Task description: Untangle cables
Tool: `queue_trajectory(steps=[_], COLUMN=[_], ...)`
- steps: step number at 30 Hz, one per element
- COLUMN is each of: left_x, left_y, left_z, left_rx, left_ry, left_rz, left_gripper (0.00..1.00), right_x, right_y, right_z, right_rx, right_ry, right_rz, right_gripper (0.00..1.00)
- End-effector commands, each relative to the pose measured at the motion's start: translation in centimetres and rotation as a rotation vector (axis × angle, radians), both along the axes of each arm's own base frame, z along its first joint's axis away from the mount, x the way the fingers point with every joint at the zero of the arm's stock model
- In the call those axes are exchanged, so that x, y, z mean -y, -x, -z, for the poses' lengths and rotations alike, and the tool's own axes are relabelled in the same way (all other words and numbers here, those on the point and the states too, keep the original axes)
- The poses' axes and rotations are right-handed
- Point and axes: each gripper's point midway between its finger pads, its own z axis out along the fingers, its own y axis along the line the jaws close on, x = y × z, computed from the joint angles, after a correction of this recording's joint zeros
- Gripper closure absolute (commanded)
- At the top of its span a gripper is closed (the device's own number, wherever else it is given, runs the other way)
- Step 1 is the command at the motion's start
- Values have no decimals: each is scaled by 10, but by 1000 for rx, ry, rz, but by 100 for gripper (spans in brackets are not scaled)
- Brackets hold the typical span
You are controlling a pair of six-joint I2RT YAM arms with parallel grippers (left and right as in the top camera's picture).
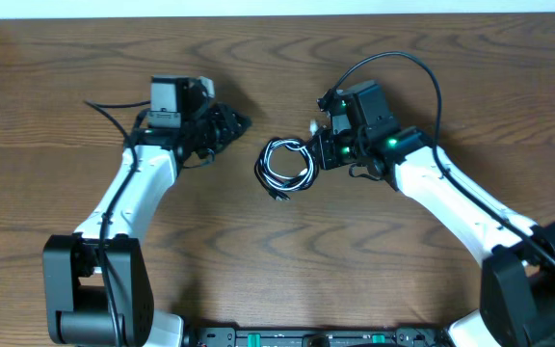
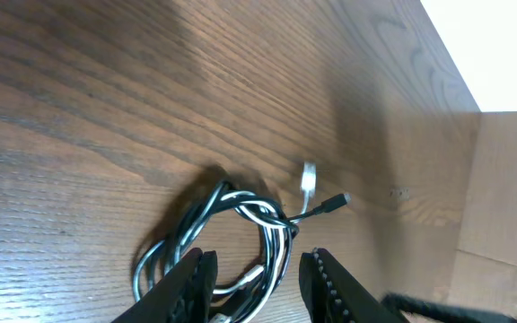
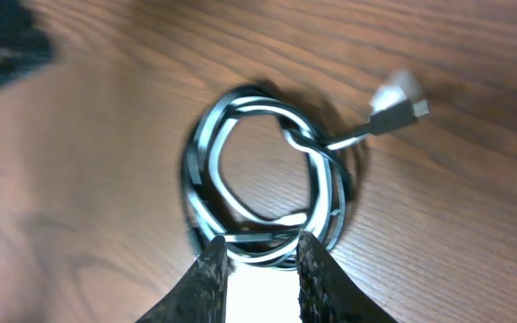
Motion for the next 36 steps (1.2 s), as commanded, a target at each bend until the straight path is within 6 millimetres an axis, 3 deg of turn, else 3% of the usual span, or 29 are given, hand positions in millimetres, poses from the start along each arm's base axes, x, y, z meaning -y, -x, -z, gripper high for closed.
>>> queue_trajectory(steps=[1, 7, 18, 27, 30, 36], left_x=[14, 19, 19, 52, 61, 58], left_y=[5, 9, 13, 2, 6, 4], left_z=[-10, 15, 64, 97, 101, 104], left_rx=[55, 43, 48, 180, 229, 234], left_ry=[-17, -201, -513, -586, -638, -672], left_rz=[88, 96, 192, 418, 521, 525], left_gripper=[65, 65, 65, 66, 76, 89], right_x=[7, 11, 12, 14, 15, 16], right_y=[-7, -11, 6, 9, 11, 12], right_z=[17, 14, 22, 23, 25, 25], right_rx=[-36, -29, -110, -122, -131, -136], right_ry=[39, 32, 36, 43, 48, 52], right_rz=[71, 83, 60, 60, 60, 60], right_gripper=[78, 77, 75, 75, 75, 75])
